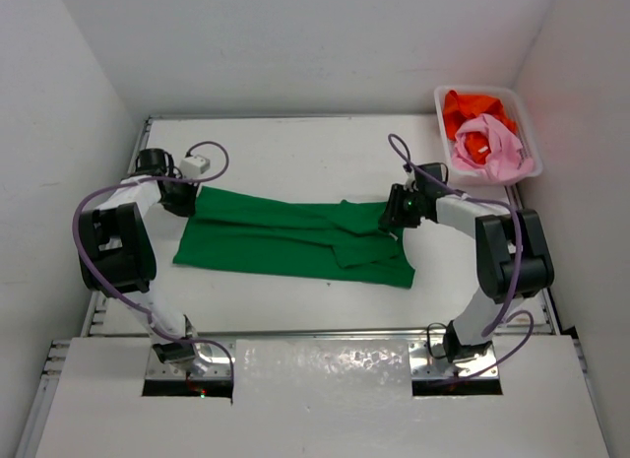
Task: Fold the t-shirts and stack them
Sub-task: Fold the other side of the tshirt into a rectangle
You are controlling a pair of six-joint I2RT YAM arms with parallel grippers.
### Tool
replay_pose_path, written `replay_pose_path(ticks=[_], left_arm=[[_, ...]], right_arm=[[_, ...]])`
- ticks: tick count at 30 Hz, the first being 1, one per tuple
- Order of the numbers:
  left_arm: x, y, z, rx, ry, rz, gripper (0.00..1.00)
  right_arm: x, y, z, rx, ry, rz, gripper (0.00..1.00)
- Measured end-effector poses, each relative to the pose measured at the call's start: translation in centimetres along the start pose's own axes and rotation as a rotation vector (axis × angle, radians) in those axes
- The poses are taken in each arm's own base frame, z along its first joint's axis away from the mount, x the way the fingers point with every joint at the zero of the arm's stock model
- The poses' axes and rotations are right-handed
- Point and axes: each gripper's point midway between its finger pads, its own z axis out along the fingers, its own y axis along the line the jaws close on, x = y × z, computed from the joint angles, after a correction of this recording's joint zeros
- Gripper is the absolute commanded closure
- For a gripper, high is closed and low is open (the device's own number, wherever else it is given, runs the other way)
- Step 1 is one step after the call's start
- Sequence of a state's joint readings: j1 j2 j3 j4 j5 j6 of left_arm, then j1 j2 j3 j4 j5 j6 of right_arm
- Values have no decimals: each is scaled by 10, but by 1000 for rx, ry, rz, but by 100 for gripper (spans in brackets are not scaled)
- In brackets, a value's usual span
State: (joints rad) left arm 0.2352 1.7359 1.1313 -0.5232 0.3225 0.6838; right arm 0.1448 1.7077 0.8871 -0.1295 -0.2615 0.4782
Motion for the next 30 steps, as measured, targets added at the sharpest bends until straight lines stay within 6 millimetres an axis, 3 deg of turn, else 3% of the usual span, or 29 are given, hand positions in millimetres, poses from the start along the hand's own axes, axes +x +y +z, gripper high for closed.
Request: replay_pose_path(ticks=[5, 8, 15, 20, 26, 30], left_arm=[[-2, 0, -1, 2, -3, 0, 100], [-4, 1, -1, 0, -8, -1, 100], [-5, 1, -2, 0, -9, -1, 100], [-4, 1, -2, 0, -8, -1, 100], [-12, 3, -3, -1, -23, -7, 100], [-35, 11, -6, 0, -72, -20, 100]], right_arm=[[7, -7, 5, 28, 29, 15, 56], [7, -9, 10, 32, 38, 20, 72], [-1, -9, 15, 42, 26, 10, 82], [-5, -13, 15, 63, 12, -14, 100], [-10, -16, 16, 75, -8, -45, 100], [-33, -8, 17, 51, -54, -63, 100]])
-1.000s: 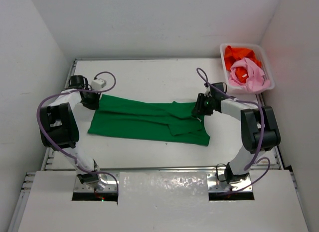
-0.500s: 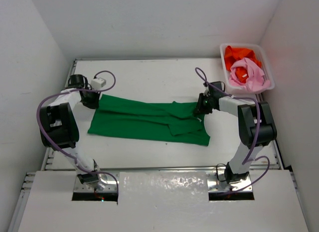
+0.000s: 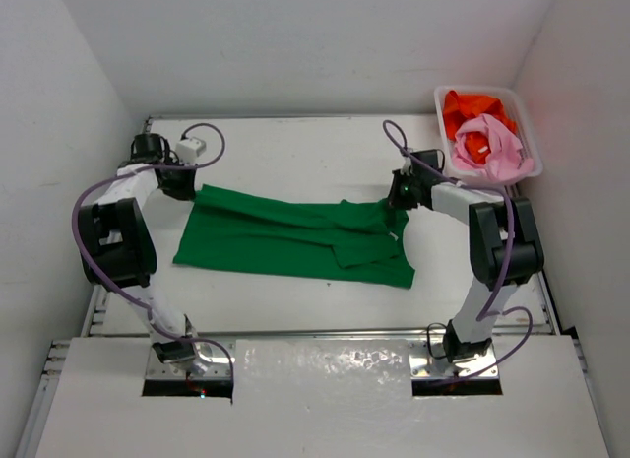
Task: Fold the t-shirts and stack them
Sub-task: Fold the other side of the tshirt into a rectangle
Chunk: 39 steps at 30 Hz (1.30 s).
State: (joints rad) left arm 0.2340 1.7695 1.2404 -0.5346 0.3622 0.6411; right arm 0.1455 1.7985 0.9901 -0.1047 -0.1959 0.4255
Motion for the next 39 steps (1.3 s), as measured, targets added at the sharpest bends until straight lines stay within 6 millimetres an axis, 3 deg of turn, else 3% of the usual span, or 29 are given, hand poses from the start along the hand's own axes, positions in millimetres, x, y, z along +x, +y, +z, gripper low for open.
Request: replay_pose_path(ticks=[7, 13, 15, 16, 18, 19, 22, 24, 27, 32, 35, 38, 39], left_arm=[[-31, 10, 6, 1, -65, -19, 100], [-71, 18, 28, 7, -125, -35, 100], [-80, 18, 34, 11, -138, -32, 100], [-80, 16, 36, 16, -135, -31, 100], [-78, 12, 36, 24, -130, -30, 100], [-76, 9, 37, 26, -130, -28, 100], [-57, -2, 38, 42, -99, -36, 100], [-44, -9, 38, 58, -71, -47, 100], [-39, -12, 38, 65, -59, -52, 100], [-40, -11, 38, 64, -63, -50, 100], [-40, -11, 38, 64, -63, -50, 100], [-40, -11, 38, 64, -63, -51, 100], [-40, -11, 38, 64, -63, -50, 100]], right_arm=[[-59, 15, 9, -58, -131, -26, 100], [-121, 20, 27, -87, -214, -26, 100], [-133, 22, 27, -87, -222, -25, 100], [-136, 21, 25, -83, -216, -22, 85], [-139, 21, 21, -78, -204, -22, 65], [-137, 22, 19, -78, -197, -28, 54], [-113, 19, 17, -85, -142, -31, 49], [-87, 16, 19, -90, -68, -14, 48], [-57, 12, 21, -89, 19, 13, 48], [-34, 9, 22, -90, 84, 36, 52], [-26, 13, 22, -111, 106, 49, 63], [-21, 19, 24, -126, 121, 48, 84], [-20, 22, 24, -130, 126, 44, 95]])
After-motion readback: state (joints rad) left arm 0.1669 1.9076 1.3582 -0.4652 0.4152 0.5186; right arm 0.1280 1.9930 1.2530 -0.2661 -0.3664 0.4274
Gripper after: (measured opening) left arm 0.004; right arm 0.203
